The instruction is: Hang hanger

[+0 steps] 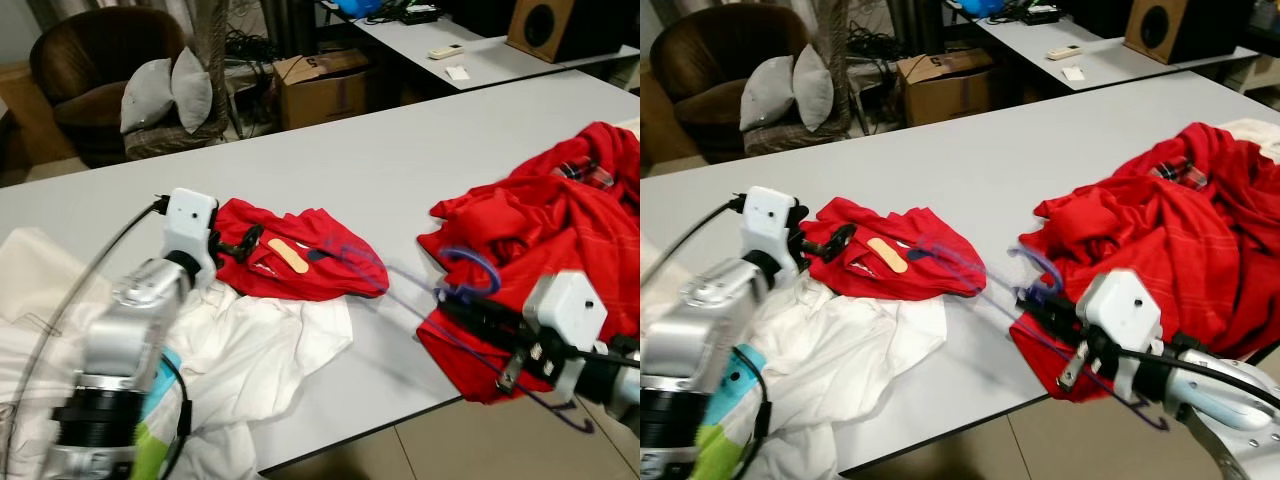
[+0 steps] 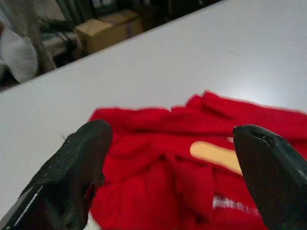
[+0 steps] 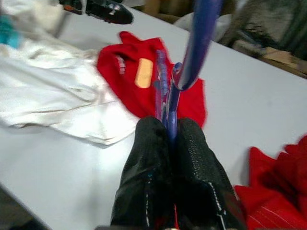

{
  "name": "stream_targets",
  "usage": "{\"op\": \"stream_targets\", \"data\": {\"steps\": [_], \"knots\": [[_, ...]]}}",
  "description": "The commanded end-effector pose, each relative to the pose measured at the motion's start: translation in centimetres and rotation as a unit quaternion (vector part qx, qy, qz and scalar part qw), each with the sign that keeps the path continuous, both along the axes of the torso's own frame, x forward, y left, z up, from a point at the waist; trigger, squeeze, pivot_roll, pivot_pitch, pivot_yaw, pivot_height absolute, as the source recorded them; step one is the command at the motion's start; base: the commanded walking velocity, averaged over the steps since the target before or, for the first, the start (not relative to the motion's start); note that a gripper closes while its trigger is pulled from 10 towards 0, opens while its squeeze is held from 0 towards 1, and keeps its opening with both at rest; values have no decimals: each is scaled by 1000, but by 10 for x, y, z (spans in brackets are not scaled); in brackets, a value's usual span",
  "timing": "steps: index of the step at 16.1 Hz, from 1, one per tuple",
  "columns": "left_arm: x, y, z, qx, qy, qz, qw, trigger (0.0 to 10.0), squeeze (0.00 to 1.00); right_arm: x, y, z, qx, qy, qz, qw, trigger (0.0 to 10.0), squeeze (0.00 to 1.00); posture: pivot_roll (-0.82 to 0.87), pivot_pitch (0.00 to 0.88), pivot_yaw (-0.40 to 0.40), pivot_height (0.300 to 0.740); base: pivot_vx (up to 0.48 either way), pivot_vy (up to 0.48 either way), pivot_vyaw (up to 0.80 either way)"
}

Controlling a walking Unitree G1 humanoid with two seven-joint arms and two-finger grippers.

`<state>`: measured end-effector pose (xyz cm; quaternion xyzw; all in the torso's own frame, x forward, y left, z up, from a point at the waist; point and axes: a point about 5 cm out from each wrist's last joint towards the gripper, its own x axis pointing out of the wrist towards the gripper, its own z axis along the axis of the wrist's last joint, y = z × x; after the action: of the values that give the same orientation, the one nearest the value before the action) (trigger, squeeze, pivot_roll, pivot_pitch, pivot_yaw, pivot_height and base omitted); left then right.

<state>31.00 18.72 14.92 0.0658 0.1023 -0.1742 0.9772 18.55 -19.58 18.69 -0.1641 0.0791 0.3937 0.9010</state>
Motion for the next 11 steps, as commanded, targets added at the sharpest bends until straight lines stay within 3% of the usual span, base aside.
{"op": "stream_targets", "data": {"steps": [1, 2, 3, 4, 5, 8, 11], "knots": [[-1, -1, 1, 1, 5, -13, 1000, 10000, 1000, -2, 1, 6, -1, -8, 9, 1000, 10000, 0, -160, 0, 94, 740, 0, 0, 0], [-9, 0, -18, 48, 71, -55, 995, 10000, 0, 1, -9, 7, -9, -8, -5, 1000, 10000, 0, -157, 0, 89, 740, 0, 0, 0], [-10, 5, -30, 83, 99, -49, 990, 10000, 0, 0, -17, 7, -11, -4, -9, 1000, 10000, 0, -158, 0, 86, 740, 0, 0, 0], [-9, 7, -32, 89, 99, -41, 990, 10000, 0, 0, -19, 8, -10, -2, -8, 1000, 10000, 0, -157, 0, 85, 740, 0, 0, 0], [2, 11, -34, 81, 91, 1, 993, 10000, 0, -5, -29, 8, -5, 8, -9, 1000, 10000, 0, -162, 0, 84, 740, 0, 0, 0], [8, -3, -36, 58, 87, -25, 994, 10000, 0, -7, -41, 6, -15, 17, -19, 1000, 10000, 0, -169, 0, 83, 740, 0, 0, 0], [17, -15, -30, 19, 72, -38, 996, 10000, 0, -7, -42, 6, -16, 18, -16, 1000, 10000, 0, -178, 0, 88, 740, 0, 0, 0]]}}
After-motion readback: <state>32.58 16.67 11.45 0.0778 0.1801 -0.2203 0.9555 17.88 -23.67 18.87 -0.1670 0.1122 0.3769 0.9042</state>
